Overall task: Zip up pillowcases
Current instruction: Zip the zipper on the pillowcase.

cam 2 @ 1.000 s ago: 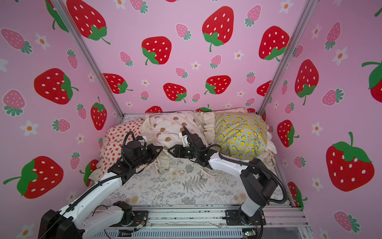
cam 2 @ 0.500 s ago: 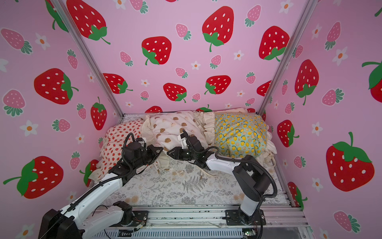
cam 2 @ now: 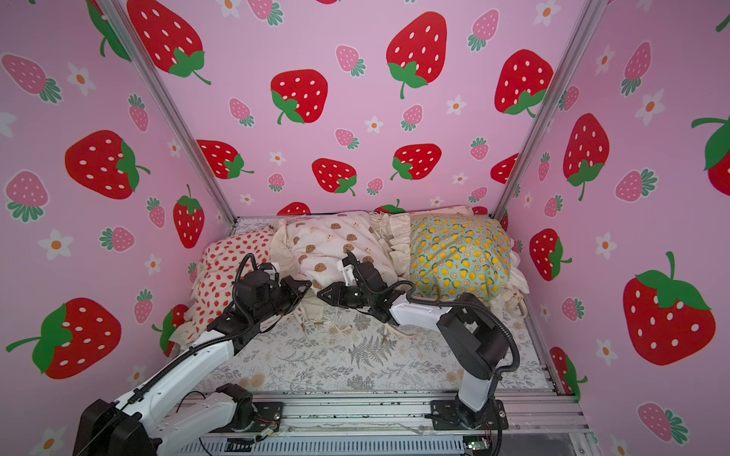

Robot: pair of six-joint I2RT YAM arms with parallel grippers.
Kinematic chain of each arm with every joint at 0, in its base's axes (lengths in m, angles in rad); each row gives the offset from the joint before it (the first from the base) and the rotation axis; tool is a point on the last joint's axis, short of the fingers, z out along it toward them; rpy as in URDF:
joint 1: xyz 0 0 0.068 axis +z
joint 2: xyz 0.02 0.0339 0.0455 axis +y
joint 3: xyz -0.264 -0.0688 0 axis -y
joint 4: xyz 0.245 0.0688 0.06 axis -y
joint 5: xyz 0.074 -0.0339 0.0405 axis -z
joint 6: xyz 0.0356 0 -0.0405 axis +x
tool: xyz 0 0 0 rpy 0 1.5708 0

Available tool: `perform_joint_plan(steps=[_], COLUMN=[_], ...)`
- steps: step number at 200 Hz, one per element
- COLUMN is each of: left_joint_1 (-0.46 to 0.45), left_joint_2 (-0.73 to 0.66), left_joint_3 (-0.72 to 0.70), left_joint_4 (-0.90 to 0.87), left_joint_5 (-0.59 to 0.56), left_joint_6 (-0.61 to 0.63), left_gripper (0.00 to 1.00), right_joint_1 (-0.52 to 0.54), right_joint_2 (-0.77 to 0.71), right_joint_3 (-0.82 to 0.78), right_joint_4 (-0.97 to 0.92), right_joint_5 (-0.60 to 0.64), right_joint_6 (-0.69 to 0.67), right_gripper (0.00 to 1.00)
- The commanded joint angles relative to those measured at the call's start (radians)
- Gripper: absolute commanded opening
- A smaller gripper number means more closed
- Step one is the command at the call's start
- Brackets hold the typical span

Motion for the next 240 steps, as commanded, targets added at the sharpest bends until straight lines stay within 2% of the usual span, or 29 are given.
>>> perform_joint_plan(steps=[1,120,240], left_joint_1=[-0.006,-0.006,-0.006], left_joint_2=[-0.024,-0.024,-0.03], left_joint_3=[0.006,0.005,0.005], left_joint_4=[0.017,0.014,-0.001], left_joint_5=[-0.009,-0.01,-0.024], left_joint_6=[-0.008,-0.001,0.01], left_gripper=[0.0,0.0,0.0], right_joint_1=[0.008,0.009,0.013], right_joint_2=[0.006,0.011,-0.041], right_joint_3=[0.032,0.047,0.053], right_joint_4=[0.028,0.034,-0.106], right_joint_5=[-0.008,0.001,0.042], right_joint_6=[0.016,0.007,-0.097], right_gripper=[0.31,0.2,0.08])
